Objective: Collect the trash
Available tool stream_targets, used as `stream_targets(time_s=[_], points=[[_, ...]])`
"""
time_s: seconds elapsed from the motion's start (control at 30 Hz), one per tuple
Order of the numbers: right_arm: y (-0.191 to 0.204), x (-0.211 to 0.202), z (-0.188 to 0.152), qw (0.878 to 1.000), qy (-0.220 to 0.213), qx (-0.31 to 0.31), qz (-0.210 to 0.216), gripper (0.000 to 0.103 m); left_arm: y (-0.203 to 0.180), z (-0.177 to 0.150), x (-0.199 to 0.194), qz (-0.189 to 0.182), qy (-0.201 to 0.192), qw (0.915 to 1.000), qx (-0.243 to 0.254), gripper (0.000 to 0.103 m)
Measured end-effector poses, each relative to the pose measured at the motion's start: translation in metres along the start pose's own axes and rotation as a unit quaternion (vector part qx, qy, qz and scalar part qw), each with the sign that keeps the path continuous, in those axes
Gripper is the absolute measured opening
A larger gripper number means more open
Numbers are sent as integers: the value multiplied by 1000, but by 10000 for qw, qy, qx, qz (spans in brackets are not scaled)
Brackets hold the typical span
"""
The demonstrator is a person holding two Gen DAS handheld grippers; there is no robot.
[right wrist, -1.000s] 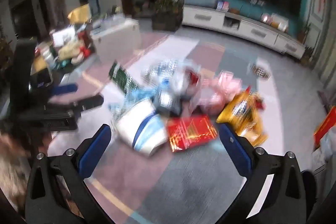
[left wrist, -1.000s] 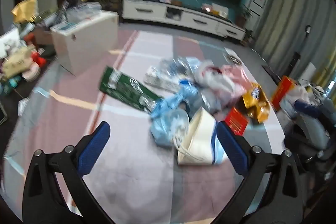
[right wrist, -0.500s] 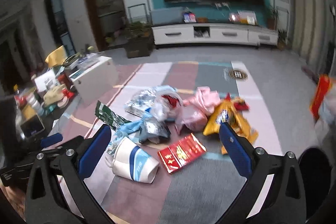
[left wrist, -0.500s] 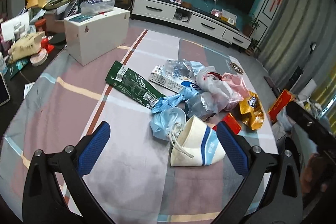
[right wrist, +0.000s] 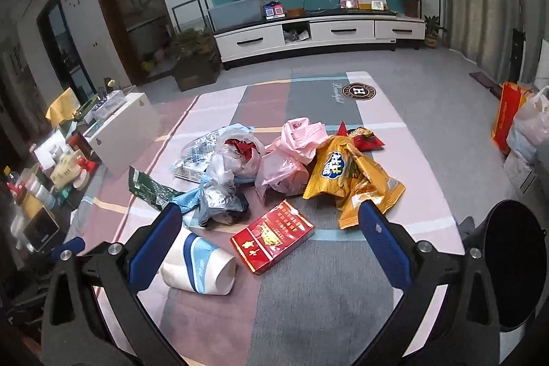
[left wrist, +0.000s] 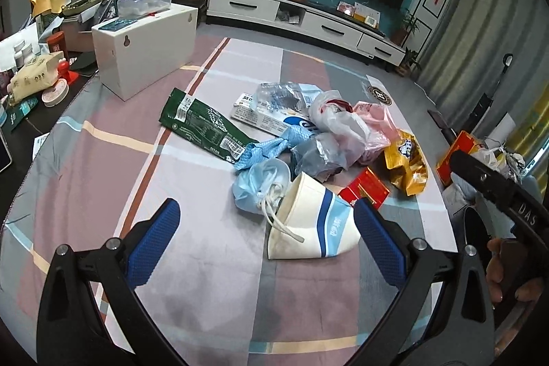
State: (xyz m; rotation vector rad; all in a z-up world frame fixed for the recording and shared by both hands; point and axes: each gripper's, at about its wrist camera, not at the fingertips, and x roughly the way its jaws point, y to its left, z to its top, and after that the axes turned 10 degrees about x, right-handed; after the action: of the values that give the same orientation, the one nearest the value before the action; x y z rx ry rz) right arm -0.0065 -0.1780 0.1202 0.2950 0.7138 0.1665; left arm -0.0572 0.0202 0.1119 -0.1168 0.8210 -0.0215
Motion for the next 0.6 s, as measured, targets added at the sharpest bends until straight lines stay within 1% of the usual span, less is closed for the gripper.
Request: stream_targets(time_s=[0.13,0.3,0.47,0.6], points=[[-3,1,0,9998,93,155,110,100,-3,-2,-2,93,-5,9999,75,100],[-1,3,-2,9999,87,92,41,100,-7,-3,-1,109,29,9998,172,100],[2,6,-4,9999,117,105,49,97,-10,-4,3,66,91,9997,213,100],[-1,11,-5,9996,199,210,39,92,-10,-5,7,-79,165,9997,172,100]])
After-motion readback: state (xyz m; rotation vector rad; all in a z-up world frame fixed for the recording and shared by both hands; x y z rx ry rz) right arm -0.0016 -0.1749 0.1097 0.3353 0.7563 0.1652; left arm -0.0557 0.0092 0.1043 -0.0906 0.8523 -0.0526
